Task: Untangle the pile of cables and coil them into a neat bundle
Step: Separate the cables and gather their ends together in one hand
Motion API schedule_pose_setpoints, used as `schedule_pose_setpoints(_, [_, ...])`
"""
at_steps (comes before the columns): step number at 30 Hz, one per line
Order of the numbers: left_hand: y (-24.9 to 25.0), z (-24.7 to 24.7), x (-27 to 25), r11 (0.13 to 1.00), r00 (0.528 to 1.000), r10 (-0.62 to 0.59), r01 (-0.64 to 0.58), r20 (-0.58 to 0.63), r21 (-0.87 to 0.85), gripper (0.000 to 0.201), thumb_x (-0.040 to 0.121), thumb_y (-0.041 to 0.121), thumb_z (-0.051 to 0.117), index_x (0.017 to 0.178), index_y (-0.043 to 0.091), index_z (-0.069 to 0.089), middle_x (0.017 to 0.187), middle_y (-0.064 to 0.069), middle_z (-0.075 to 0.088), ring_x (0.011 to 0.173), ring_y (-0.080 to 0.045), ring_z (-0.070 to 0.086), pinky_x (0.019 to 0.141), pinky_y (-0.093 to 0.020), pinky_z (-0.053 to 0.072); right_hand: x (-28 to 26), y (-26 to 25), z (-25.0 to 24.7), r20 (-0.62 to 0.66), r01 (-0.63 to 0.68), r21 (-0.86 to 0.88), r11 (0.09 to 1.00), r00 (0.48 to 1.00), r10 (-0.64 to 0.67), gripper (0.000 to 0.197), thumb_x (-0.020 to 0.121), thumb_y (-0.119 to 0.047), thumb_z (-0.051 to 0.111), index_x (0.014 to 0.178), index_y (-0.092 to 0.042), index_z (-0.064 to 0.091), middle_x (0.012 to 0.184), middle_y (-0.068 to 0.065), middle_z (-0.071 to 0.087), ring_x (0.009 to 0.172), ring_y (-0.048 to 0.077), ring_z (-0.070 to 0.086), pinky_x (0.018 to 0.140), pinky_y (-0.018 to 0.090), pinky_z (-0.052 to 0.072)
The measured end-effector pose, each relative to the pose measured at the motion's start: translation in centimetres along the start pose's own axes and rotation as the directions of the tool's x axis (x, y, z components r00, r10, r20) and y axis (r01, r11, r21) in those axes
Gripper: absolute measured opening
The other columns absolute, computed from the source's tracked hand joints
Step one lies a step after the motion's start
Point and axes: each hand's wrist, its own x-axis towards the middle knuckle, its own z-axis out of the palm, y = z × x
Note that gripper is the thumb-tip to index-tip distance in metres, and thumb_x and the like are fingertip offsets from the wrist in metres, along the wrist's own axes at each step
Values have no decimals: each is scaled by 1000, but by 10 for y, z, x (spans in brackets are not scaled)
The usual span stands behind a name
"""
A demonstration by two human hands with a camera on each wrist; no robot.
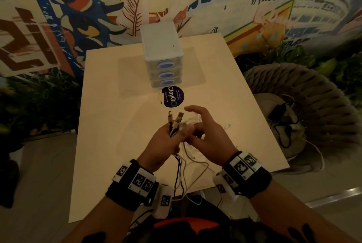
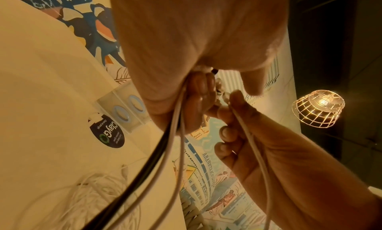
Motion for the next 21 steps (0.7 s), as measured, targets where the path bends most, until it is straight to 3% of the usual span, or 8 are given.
schedule_pose_setpoints(2, [-2, 1, 0, 1000, 1000, 8, -8, 12, -2, 38, 88, 44, 67, 106, 12, 61, 72, 4, 58, 55, -8, 42, 55, -27, 35, 2, 1, 6, -25, 4, -47, 999, 1000, -6, 70, 89, -16, 72, 140, -43, 33, 71, -1, 70, 65, 12, 64, 70, 37, 55])
schedule_pose_setpoints(5, [-1, 1, 0, 999, 996, 7, -11, -85, -52, 31, 98, 42, 57, 115, 17, 61, 74, -5, 53, 65, -22, 43, 58, -30, 38, 1, 4, 15, -9, 7, -6, 1000, 1000, -7, 78, 88, -21, 76, 147, -39, 28, 79, -8, 74, 71, 5, 69, 70, 24, 56])
schedule_pose_setpoints(8, [-2, -3, 1, 999, 983, 32, -34, -178, -9, 29, 104, 42, 47, 96, 16, 56, 63, 1, 44, 57, -16, 43, 56, -30, 40, -1, 13, 16, 55, -55, 6, 998, 997, 55, 76, 90, -33, 75, 150, -38, 28, 89, -7, 75, 80, 4, 71, 78, 24, 58])
schedule_pose_setpoints(10, [0, -4, 4, 991, 976, 51, -75, -210, -112, 35, 106, 40, 43, 84, 14, 46, 60, 4, 38, 50, -11, 33, 50, -25, 34, -1, 21, 14, 186, -86, -109, 990, 977, 106, 45, 98, -42, 62, 139, -35, 46, 81, -7, 75, 75, 1, 70, 79, 28, 58])
schedule_pose_setpoints(12, [2, -8, 8, 978, 966, 46, -95, -255, -184, 38, 106, 41, 41, 86, 9, 46, 61, 3, 40, 50, -10, 31, 47, -23, 32, -4, 30, 12, 329, -98, -165, 981, 932, 149, 22, 104, -44, 48, 112, -30, 64, 70, -8, 68, 64, 1, 64, 72, 28, 54])
schedule_pose_setpoints(14, [2, -12, 10, 978, 959, 70, -120, -275, -169, 45, 103, 48, 42, 87, 7, 49, 62, 1, 43, 51, -12, 33, 48, -23, 33, -10, 40, 8, 367, -97, -156, 983, 918, 149, 32, 107, -43, 43, 93, -27, 67, 71, -9, 59, 64, 0, 55, 69, 24, 46])
schedule_pose_setpoints(18, [-1, -15, 8, 967, 963, 148, -188, -225, -170, 50, 103, 53, 40, 68, 17, 44, 57, 0, 37, 50, -16, 32, 50, -30, 29, -33, 63, 0, 337, -231, -96, 968, 908, 249, 38, 107, -46, 40, 83, -27, 64, 75, -4, 58, 61, 1, 51, 64, 21, 46])
schedule_pose_setpoints(21, [-2, -16, 7, 954, 956, 191, -234, -223, -186, 50, 104, 52, 39, 61, 28, 46, 56, 4, 34, 47, -14, 32, 49, -28, 30, -59, 89, 8, 408, -299, -243, 923, 832, 376, 41, 106, -48, 41, 77, -27, 62, 61, -8, 54, 53, -1, 51, 60, 17, 43])
